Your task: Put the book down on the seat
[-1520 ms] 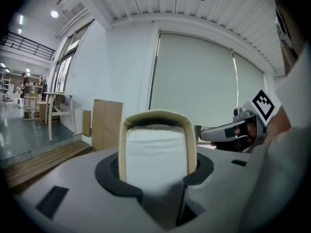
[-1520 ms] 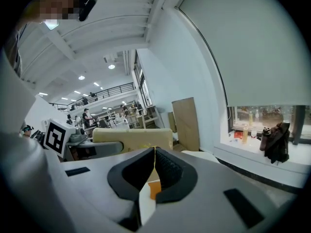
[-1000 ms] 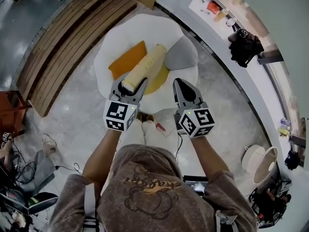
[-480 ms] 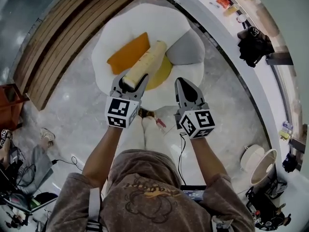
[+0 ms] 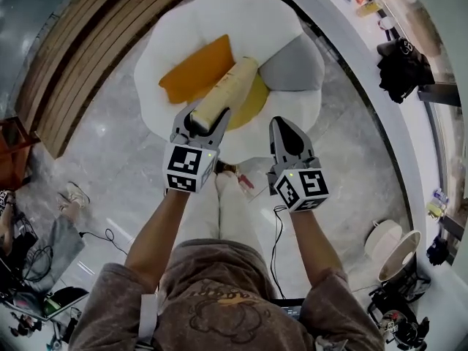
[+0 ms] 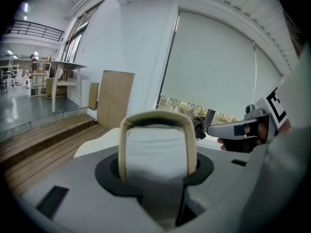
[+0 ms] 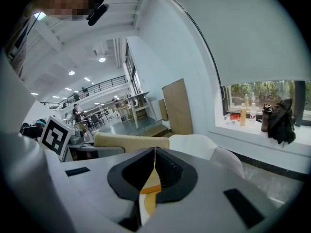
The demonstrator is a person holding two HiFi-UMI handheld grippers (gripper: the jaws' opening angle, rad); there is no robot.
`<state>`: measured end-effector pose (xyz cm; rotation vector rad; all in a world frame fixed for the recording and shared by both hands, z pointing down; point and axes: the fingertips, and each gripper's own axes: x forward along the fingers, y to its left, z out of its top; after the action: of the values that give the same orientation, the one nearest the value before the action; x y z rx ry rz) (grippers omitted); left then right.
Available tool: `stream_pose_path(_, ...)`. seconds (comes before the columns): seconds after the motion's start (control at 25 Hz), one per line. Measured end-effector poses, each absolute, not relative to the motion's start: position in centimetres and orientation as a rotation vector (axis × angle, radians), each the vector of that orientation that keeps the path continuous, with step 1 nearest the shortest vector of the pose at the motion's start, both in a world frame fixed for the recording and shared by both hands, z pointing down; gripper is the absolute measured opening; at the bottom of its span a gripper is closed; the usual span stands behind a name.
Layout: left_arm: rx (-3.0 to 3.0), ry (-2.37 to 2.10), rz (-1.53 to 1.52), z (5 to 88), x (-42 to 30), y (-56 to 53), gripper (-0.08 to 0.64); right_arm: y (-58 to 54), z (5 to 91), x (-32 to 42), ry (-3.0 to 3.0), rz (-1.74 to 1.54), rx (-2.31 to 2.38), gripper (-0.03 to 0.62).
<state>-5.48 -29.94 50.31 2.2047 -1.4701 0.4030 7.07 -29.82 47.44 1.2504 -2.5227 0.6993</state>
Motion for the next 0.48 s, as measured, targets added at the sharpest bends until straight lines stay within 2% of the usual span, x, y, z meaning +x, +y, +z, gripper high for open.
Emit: stream_pose_path(0.48, 2.159, -1.447, 0.435, 58.6, -5.2, -30.7, 0.206, -31.2, 56.0, 6.8, -2.489, 0.756, 1.255, 0.02)
